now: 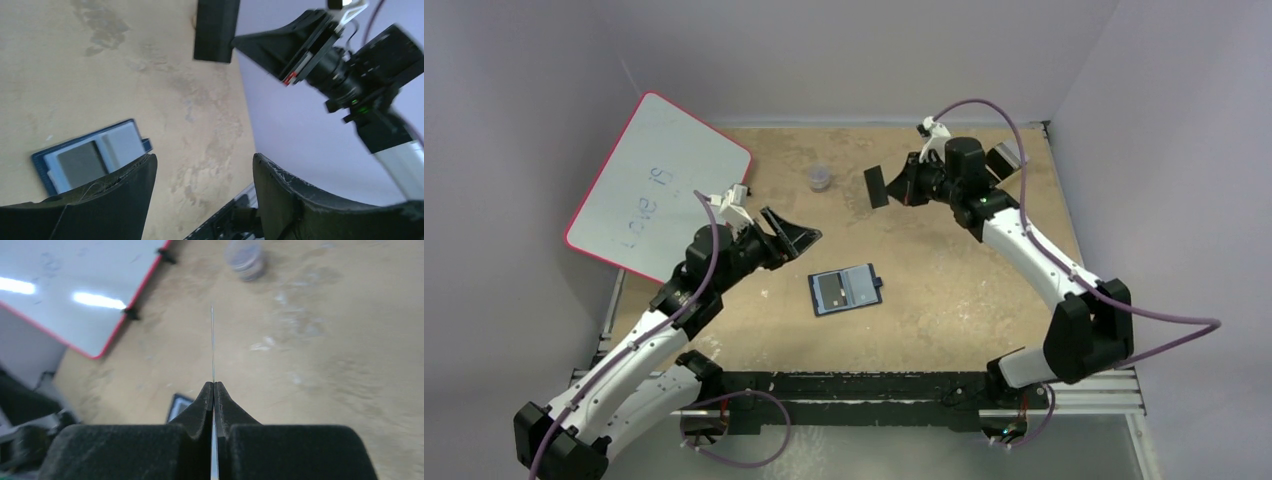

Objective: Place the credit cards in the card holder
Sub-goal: Pick up the credit card from the storage box.

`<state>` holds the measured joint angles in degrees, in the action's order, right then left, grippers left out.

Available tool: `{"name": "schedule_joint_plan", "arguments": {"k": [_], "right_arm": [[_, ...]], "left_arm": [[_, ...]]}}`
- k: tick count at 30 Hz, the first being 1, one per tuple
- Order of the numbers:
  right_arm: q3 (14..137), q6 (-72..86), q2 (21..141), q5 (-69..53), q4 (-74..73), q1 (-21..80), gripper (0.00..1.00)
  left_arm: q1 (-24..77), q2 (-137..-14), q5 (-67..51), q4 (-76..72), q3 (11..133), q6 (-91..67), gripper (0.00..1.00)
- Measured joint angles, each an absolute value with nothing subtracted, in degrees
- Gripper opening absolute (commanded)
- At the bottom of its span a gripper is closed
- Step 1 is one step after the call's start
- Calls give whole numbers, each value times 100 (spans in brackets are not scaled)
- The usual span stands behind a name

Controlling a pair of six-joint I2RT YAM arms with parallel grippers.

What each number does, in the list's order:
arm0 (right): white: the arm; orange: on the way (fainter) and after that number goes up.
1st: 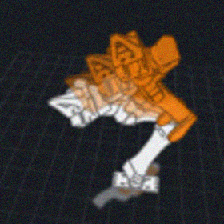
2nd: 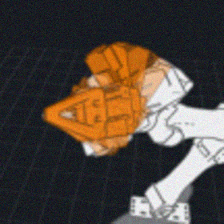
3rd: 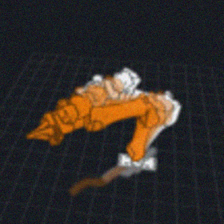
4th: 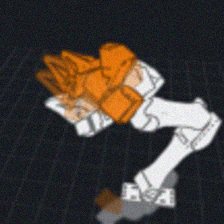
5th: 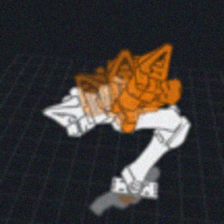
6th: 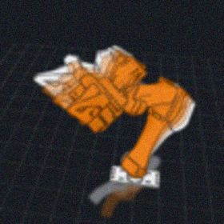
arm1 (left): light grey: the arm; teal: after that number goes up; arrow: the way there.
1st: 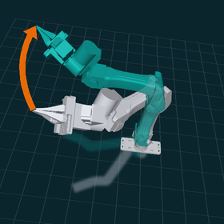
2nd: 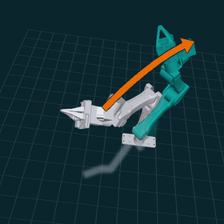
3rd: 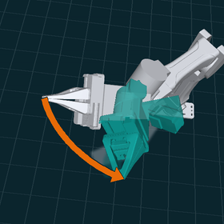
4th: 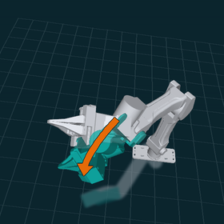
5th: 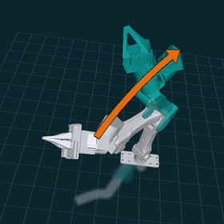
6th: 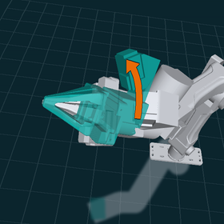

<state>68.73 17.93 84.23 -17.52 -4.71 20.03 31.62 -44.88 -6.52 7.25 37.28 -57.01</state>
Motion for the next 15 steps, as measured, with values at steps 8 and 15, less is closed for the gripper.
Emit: {"name": "schedule_joint_plan", "arguments": {"k": [8, 15], "right_arm": [[5334, 3726, 7428, -3310, 1581, 2187, 0], [4574, 4971, 7107, -3977, 3085, 2410, 0]], "left_arm": [[3162, -4604, -993, -788, 3479, -6298, 72], [3162, -4901, -1057, -1448, 3479, -6305, 71]]}}
